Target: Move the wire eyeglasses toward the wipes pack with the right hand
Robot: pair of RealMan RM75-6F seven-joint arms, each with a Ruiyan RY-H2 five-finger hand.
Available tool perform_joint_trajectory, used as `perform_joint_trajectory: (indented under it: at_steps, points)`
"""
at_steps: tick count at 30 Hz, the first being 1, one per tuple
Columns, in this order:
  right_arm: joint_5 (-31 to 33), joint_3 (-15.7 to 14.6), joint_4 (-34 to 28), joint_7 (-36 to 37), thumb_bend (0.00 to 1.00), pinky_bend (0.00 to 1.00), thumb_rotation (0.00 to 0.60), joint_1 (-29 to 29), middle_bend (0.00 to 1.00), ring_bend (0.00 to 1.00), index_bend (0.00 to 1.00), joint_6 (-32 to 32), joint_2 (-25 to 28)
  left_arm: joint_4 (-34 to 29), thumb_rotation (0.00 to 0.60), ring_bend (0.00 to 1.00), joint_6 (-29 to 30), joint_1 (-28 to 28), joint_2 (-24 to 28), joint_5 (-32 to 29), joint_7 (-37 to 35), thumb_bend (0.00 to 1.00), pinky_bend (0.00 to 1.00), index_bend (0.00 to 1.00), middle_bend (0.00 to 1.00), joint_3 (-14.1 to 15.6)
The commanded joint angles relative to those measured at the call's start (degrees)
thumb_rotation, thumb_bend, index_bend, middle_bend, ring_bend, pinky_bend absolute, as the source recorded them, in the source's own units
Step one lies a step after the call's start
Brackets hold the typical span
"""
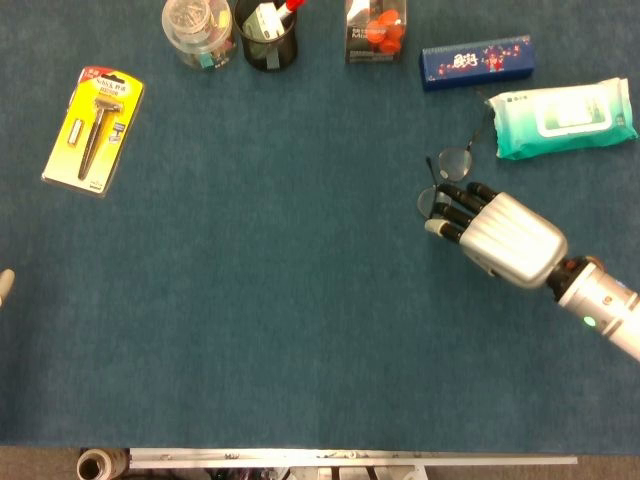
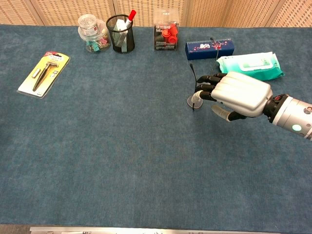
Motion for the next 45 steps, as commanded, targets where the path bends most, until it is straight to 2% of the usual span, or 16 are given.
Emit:
perform_joint_trajectory:
  at_steps: [1,6,12,22,32,45]
  points:
    - [-1.61,0.36,-3.63,-0.71,0.57,0.27,0.6,-0.08,0.29,0.13,0.29,1.74,1.8,-0.04,0.6,0.44,0.07,0.04,0.05,0.11,-0.1,0.23,0.56,0.67,0.55,0.03]
    - [-3.58,2.21,-4.24,0.09,0.57,0.27,0.6,0.98,0.29,0.13,0.29,3.45,0.58,-0.12,0.6,0.44,0.05,0.04,0.16,0.43,-0.16,0.23,0.56,0.67,0.55,0.2]
    - [-4.76,4.8,-1.53,1.13,0.56,0.27,0.6,3.08,0.29,0.13,0.29,3.88,-3.07,-0.11,0.6,0.44,0.36,0.16,0.48,0.31,-0.94,0.23,0.56,0.67,0.55,0.02]
    - [-5.28,9.85,9.21,0.56,0.37,0.27,0.6,6.57,0.3,0.13,0.29,6.32,-11.06,-0.17,0.6,0.44,0.68,0.3,1.11,0.24,-2.22,0.23,0.56,0.67,0.55,-0.15]
    - [-3.43,11.09,15.12,-1.5,0.28,0.27,0.6,6.76,0.3,0.13,0.29,7.87,-12.95,-0.28,0.6,0.44,0.78,0.39,1.33,0.45,-2.41,0.23,0.56,0.67,0.55,-0.06]
    - [-1.33,10.8,19.79,-0.16,0.27,0.27,0.6,7.26,0.3,0.13,0.29,7.76,-14.9,-0.38,0.6,0.44,0.96,0.49,1.35,0.58,-2.3,0.23,0.56,0.67,0.55,-0.05]
